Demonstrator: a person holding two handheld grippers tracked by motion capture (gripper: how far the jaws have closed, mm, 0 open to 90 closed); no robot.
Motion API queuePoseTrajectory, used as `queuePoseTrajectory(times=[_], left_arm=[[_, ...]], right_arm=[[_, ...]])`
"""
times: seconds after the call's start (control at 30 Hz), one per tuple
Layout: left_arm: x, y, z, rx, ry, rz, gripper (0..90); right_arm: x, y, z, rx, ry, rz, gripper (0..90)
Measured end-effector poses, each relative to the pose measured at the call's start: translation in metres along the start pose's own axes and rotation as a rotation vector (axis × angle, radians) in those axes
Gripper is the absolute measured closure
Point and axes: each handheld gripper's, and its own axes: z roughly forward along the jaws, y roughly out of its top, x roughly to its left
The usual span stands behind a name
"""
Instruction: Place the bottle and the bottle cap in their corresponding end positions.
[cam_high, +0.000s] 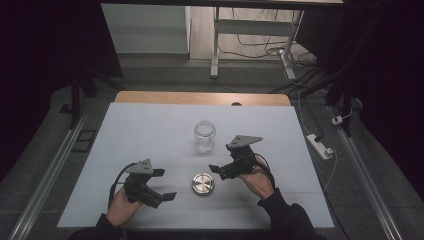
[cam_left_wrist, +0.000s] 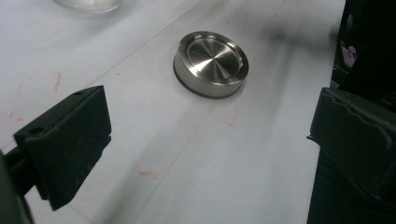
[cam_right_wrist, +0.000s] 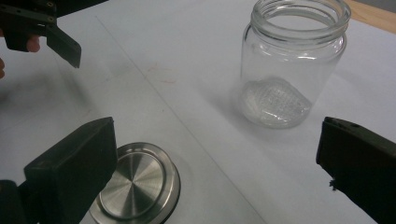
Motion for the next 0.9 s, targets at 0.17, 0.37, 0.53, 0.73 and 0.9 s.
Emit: queuePoseTrajectory(times=[0.17, 0.37, 0.53, 0.73, 0.9], left_arm=[[-0.001, -0.006, -0.006, 0.003, 0.015, -0.013, 0.0], [-0.002, -0.013, -0.016, -0.006, 0.034, -0.028, 0.0], [-0.003, -0.021, -0.026, -0.019, 0.053, -0.041, 0.0], [-0.003, -0.032, -0.040, -0.038, 0.073, -0.070, 0.0], [-0.004, -0.041, -0.053, -0.056, 0.098, -0.091, 0.0]], right_arm=[[0.004, -0.004, -0.006, -0.005, -0.001, -0.002, 0.0], [0.010, -0.009, -0.015, -0.008, 0.000, -0.002, 0.0], [0.012, -0.019, -0.024, -0.008, -0.006, 0.007, 0.0], [0.013, -0.030, -0.039, -0.014, -0.016, 0.025, 0.0], [0.013, -0.038, -0.053, -0.025, -0.036, 0.045, 0.0]])
